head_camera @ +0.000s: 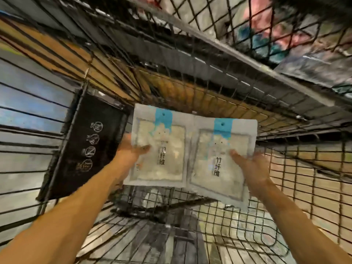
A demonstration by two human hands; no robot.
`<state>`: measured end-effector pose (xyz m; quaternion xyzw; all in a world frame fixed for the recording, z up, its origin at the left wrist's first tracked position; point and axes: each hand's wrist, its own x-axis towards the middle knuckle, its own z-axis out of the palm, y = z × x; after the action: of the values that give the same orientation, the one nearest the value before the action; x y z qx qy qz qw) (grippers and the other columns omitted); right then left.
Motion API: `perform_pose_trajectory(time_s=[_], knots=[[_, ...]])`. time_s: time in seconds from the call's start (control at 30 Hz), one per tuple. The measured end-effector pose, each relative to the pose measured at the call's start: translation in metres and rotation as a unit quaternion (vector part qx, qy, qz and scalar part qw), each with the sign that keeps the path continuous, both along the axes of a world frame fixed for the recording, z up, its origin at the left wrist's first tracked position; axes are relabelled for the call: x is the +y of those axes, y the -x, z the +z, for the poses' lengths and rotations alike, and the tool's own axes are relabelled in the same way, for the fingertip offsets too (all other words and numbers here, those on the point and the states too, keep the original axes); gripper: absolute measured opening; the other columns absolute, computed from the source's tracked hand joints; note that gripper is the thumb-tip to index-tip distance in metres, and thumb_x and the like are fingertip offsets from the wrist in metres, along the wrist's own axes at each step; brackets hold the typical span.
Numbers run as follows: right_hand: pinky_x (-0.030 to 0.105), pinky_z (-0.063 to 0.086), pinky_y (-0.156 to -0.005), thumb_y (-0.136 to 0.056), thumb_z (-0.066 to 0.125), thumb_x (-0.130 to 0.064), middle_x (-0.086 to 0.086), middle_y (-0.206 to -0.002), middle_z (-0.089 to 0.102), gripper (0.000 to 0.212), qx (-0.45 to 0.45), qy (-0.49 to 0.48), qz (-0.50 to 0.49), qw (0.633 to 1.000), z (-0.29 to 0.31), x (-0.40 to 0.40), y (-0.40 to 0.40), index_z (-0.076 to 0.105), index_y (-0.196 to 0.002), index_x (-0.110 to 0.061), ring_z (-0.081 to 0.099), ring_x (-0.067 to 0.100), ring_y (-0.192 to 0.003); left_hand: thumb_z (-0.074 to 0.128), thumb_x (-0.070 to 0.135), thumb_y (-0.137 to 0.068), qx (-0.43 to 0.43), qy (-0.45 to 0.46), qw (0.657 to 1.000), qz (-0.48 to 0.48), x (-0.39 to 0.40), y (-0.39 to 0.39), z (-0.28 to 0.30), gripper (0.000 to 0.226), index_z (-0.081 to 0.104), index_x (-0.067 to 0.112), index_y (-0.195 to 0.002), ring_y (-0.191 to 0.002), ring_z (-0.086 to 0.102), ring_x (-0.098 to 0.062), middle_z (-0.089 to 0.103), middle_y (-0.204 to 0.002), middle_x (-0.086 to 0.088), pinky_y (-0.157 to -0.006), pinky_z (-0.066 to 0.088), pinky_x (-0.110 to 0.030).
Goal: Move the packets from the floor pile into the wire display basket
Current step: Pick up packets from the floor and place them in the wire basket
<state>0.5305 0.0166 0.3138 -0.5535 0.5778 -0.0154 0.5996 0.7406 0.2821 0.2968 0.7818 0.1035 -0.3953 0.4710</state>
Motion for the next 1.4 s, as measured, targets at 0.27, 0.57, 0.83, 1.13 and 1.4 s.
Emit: perform_pose_trajectory(time_s=[0.27,0.57,0.83,1.13,1.4], knots=[[0.003,0.045,-0.057,-0.093,0.073,-0.01,-0.002,-0.102,0.062,0.036,0.074,0.193,0.034,0.978,-0.025,0.02,-0.009,0.05,-0.12,-0.008,0.062,0.013,-0.078,0.069,0.01,-0.092,-0.177,-0.163,0.959,-0.151,-0.017,0.012,-0.034,0.07,0.033,0.011,-0.152,-0.121,0.057,-0.033,0.054,-0.138,-0.015,-0.099,0.052,-0.039],[0.057,0.04,-0.109,-0.077,0.083,-0.046,0.024,-0.139,0.05,0.096,0.28,0.318,0.18,0.887,-0.021,0.034,-0.017,0.034,-0.147,-0.002,0.048,0.044,-0.129,0.039,0.039,-0.105,-0.283,-0.323,0.819,-0.38,-0.03,0.027,-0.02,0.064,0.017,0.017,-0.161,-0.139,0.033,-0.036,0.016,-0.162,-0.02,-0.115,0.033,-0.047],[0.054,0.041,-0.107,-0.093,0.059,-0.054,0.015,-0.142,0.053,0.063,0.27,0.379,0.331,0.821,0.073,0.024,-0.015,0.05,-0.144,-0.019,0.048,0.037,-0.13,0.035,0.054,-0.098,-0.38,-0.331,0.731,-0.46,-0.043,0.024,0.071,0.059,0.057,0.017,-0.137,-0.111,0.058,-0.033,0.058,-0.131,-0.014,-0.084,0.045,-0.043],[0.051,0.043,-0.105,-0.095,0.06,-0.052,0.008,-0.139,0.061,0.055,0.203,0.482,0.33,0.786,0.245,0.016,-0.008,0.059,-0.139,-0.019,0.055,0.032,-0.127,0.038,0.056,-0.094,-0.482,-0.305,0.705,-0.422,-0.052,0.026,0.254,0.059,0.066,0.016,-0.128,-0.109,0.063,-0.033,0.067,-0.122,-0.012,-0.09,0.05,-0.047],[0.053,0.049,-0.102,-0.089,0.066,-0.049,0.009,-0.135,0.066,0.054,0.135,0.581,0.256,0.761,0.389,0.015,0.014,0.066,-0.132,-0.017,0.062,0.034,-0.122,0.033,0.057,-0.094,-0.587,-0.247,0.693,-0.337,-0.048,0.044,0.405,0.065,0.065,0.018,-0.134,-0.121,0.061,-0.032,0.066,-0.132,-0.01,-0.102,0.046,-0.048]])
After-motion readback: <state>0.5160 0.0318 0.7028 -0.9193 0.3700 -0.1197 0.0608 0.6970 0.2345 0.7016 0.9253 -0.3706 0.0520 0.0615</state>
